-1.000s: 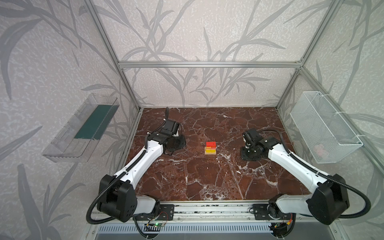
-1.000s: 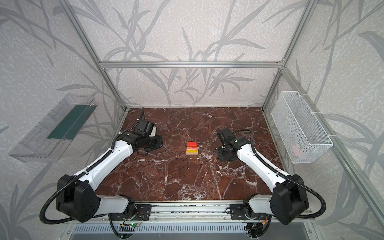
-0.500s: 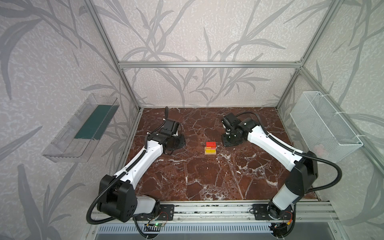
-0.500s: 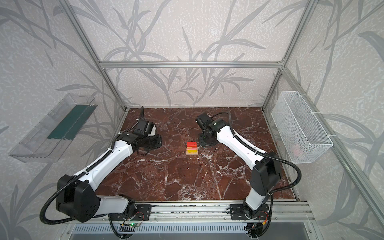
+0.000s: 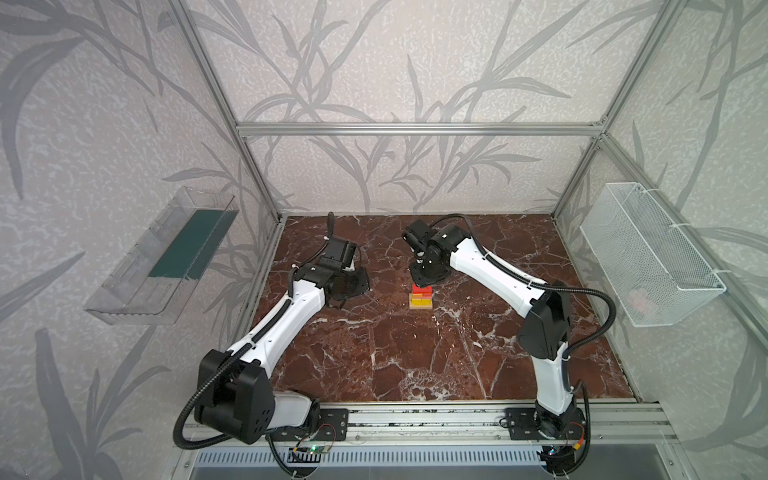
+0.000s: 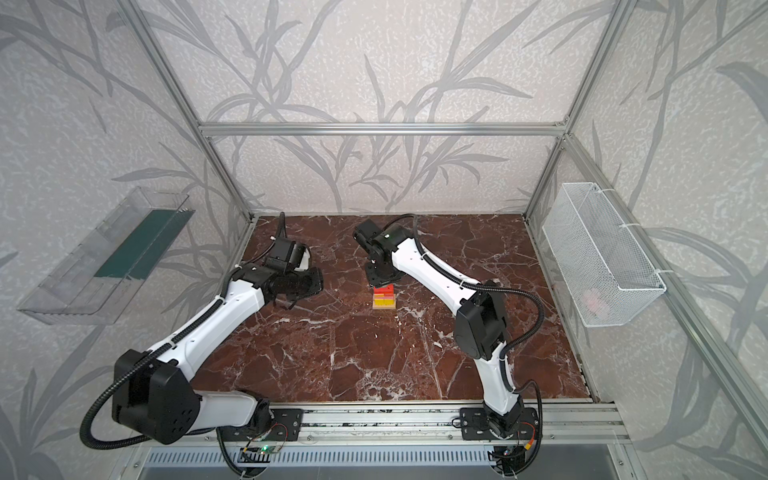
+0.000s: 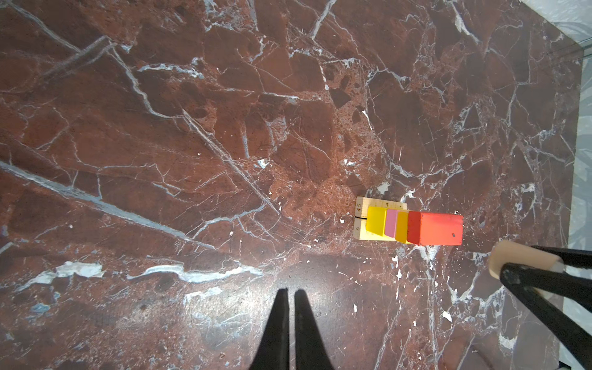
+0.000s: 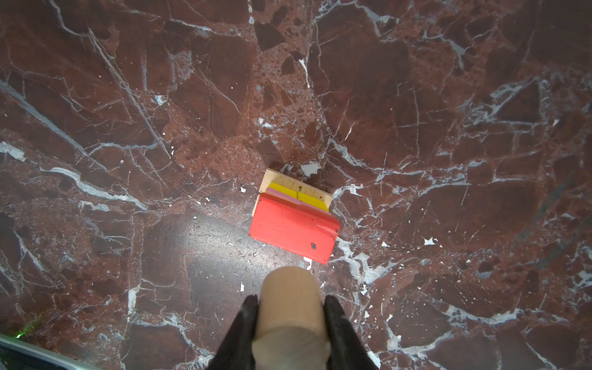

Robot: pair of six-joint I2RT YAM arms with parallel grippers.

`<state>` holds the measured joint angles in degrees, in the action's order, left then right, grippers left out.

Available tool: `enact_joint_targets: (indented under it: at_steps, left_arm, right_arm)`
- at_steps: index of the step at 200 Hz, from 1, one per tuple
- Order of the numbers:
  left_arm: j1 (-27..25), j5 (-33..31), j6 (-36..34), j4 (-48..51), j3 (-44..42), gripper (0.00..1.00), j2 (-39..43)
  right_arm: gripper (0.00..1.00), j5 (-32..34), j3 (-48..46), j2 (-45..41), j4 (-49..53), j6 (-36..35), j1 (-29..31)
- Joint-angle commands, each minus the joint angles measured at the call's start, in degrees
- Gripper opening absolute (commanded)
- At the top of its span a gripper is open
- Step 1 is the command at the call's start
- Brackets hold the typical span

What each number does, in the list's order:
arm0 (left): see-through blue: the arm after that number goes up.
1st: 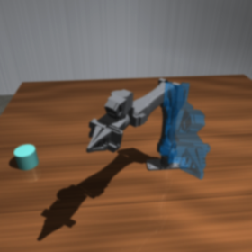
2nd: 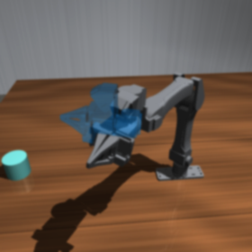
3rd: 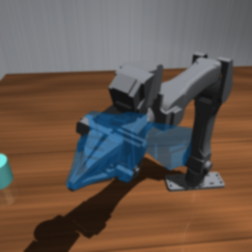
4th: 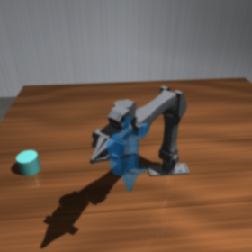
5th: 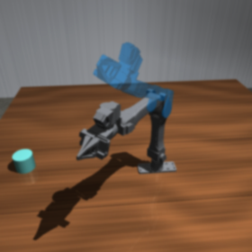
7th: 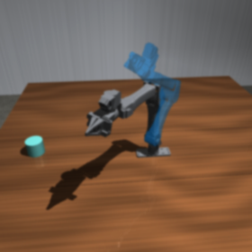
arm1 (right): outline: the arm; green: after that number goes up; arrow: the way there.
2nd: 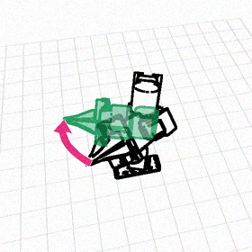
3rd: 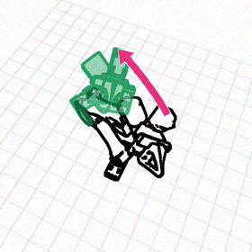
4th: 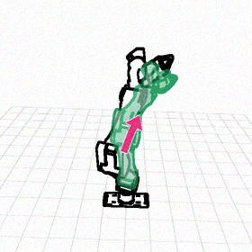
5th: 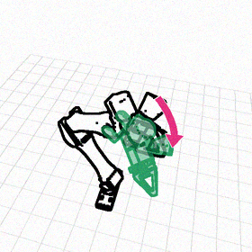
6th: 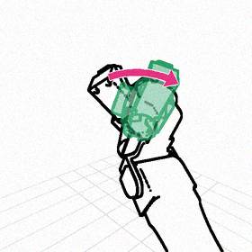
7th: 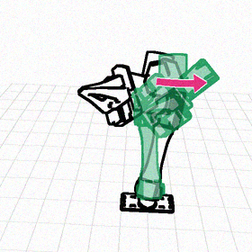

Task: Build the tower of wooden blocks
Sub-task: 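Lift the wooden cylinder with the right gripper and carry it over the tower, then lower the wooden cylinder upright onto the red bar atop the tower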

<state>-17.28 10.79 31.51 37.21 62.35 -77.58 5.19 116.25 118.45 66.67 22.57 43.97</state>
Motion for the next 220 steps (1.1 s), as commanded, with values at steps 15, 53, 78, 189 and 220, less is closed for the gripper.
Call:
enact_joint_targets:
  at_steps: [15, 53, 78, 189, 220]
  left_arm:
    - [0.32, 2.65, 0.53, -2.17, -0.36, 0.07, -0.14]
    - [0.32, 2.83, 0.39, -2.19, -0.65, 0.07, -0.25]
    - [0.32, 3.23, 0.54, -2.51, -0.71, 0.06, -0.44]
    - [0.32, 3.7, 0.53, -2.79, -0.64, 0.06, -1.12]
    - [0.32, 4.11, 0.51, -2.85, -0.64, 0.06, -1.61]
  right_arm:
    - [0.03, 1.14, 5.55, 3.77, 6.41, -1.36, 0.94]
    - [0.01, 0.96, 7.67, 5.63, 7.15, -1.43, 1.21]
    - [0.01, 1.14, 7.77, 6.05, 7.15, -1.47, 1.21]
    - [0.02, 0.35, 11.48, 9.89, 8.77, -2.0, 0.41]
    - [0.02, 0.43, 12.07, 10.42, 9.4, -2.22, 0.16]
